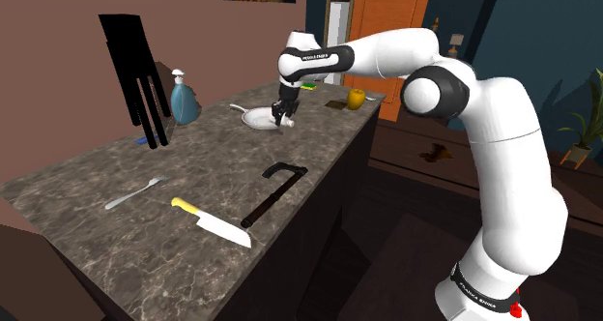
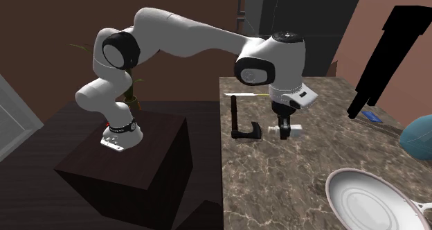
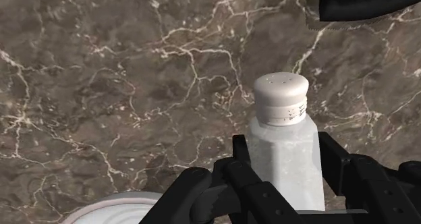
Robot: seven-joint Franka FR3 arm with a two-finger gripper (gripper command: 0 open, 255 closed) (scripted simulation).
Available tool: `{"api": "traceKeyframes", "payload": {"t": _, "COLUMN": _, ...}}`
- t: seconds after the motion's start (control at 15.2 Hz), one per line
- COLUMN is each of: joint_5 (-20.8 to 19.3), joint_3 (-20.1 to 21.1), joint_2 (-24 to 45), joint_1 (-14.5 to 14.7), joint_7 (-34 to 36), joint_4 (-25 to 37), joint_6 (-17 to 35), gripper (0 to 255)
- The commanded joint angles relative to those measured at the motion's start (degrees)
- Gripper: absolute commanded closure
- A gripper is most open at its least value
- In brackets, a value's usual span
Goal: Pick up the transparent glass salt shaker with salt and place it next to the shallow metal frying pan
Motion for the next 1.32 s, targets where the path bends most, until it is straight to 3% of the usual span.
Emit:
{"api": "traceKeyframes", "payload": {"t": 0.0, "joint_5": 0.35, "joint_3": -0.23, "joint_2": 3.8, "joint_1": -1.51, "joint_7": -1.68, "joint_4": 6.09, "joint_6": -2.46, "gripper": 255}}
{"api": "traceKeyframes", "payload": {"t": 0.13, "joint_5": 0.58, "joint_3": -0.39, "joint_2": 8.8, "joint_1": -2.98, "joint_7": -3.04, "joint_4": 14.51, "joint_6": -6.06, "gripper": 255}}
{"api": "traceKeyframes", "payload": {"t": 0.33, "joint_5": 0.67, "joint_3": -0.46, "joint_2": 18.86, "joint_1": -4.83, "joint_7": -4.24, "joint_4": 32.05, "joint_6": -13.73, "gripper": 255}}
{"api": "traceKeyframes", "payload": {"t": 0.73, "joint_5": 0.88, "joint_3": -0.45, "joint_2": 16.52, "joint_1": -4.81, "joint_7": -4.94, "joint_4": 23.28, "joint_6": -7.33, "gripper": 255}}
{"api": "traceKeyframes", "payload": {"t": 1.25, "joint_5": 1.12, "joint_3": -0.39, "joint_2": 16.26, "joint_1": -4.79, "joint_7": -5.66, "joint_4": 16.68, "joint_6": -1.03, "gripper": 255}}
